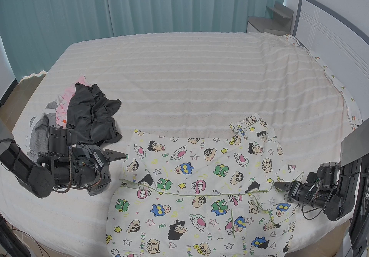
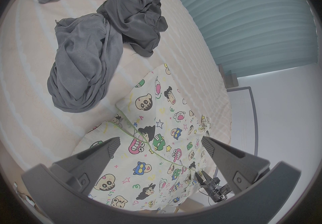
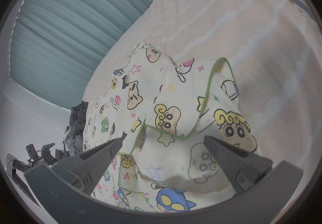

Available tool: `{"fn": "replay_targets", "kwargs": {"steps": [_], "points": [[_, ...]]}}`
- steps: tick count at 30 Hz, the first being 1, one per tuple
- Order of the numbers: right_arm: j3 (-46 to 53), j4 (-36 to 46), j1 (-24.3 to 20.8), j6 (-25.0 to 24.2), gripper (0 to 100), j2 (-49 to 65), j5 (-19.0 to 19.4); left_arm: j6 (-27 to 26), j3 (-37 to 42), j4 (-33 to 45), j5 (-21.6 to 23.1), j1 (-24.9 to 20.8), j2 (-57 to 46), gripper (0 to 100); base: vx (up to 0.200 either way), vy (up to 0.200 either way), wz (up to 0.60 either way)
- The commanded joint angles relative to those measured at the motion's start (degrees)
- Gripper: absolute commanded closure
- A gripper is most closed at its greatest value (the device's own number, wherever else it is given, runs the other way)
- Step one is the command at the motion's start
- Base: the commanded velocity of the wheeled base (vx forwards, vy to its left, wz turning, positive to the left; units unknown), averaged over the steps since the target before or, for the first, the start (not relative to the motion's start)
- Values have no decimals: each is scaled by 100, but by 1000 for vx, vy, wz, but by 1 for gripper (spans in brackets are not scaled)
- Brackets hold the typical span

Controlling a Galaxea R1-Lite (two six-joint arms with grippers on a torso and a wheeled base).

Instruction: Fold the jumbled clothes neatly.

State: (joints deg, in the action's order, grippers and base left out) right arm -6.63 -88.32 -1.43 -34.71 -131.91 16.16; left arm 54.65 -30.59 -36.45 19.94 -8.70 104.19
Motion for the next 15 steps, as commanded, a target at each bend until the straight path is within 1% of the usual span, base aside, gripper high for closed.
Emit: {"fn": "replay_targets", "kwargs": {"steps": [1,6,12,15], "points": [[-22,-142,-7,-1,0,-133,10,2,0,-2,1,0,13,0,0,0,0],[-198,-142,-103,-10,0,-177,18,2,0,-2,1,0,13,0,0,0,0],[-444,-142,-341,-71,0,-194,36,2,0,-2,1,0,13,0,0,0,0],[-559,-142,-350,-80,0,-203,36,2,0,-2,1,0,13,0,0,0,0]]}}
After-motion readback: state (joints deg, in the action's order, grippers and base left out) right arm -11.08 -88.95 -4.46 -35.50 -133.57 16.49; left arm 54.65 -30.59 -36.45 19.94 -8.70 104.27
